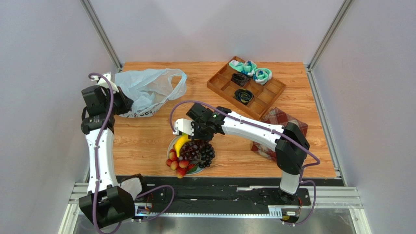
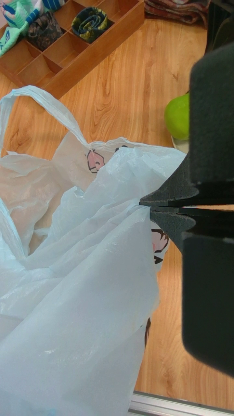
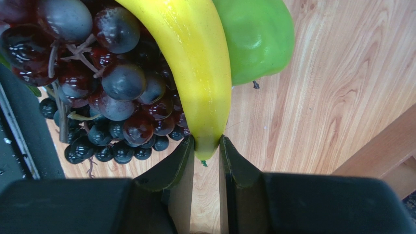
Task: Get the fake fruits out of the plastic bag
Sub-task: Place the fake fruit on the plate, then reset both arms
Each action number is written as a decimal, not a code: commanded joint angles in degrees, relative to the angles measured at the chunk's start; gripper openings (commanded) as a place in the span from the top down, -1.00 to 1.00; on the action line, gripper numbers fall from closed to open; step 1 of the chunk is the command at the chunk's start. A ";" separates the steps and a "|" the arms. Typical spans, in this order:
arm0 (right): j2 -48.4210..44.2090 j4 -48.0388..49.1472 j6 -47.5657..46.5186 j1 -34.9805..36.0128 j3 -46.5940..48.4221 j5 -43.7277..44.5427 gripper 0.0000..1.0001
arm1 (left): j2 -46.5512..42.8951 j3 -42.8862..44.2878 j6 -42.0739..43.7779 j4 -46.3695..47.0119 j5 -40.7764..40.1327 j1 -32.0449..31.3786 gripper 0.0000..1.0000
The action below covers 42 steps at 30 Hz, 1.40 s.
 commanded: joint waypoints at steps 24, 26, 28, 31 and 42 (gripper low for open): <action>-12.33 -7.06 14.19 -16.82 7.81 7.05 -1.00 | 0.13 0.41 -2.81 4.43 3.99 0.44 -0.98; -11.89 -7.58 24.39 -23.71 11.23 1.23 -1.00 | -0.74 1.64 -2.29 3.81 3.46 0.44 -0.98; -12.50 -6.88 28.19 -31.81 12.12 -3.80 -1.00 | -1.45 3.22 -1.84 2.84 2.93 0.44 -0.98; -14.61 -2.85 32.50 -34.03 10.11 5.99 -1.00 | -3.29 4.72 0.08 1.53 3.10 0.53 -0.98; -23.58 2.70 33.04 -33.94 -5.97 10.08 -0.98 | -7.69 5.69 4.84 -1.11 4.60 0.36 -0.98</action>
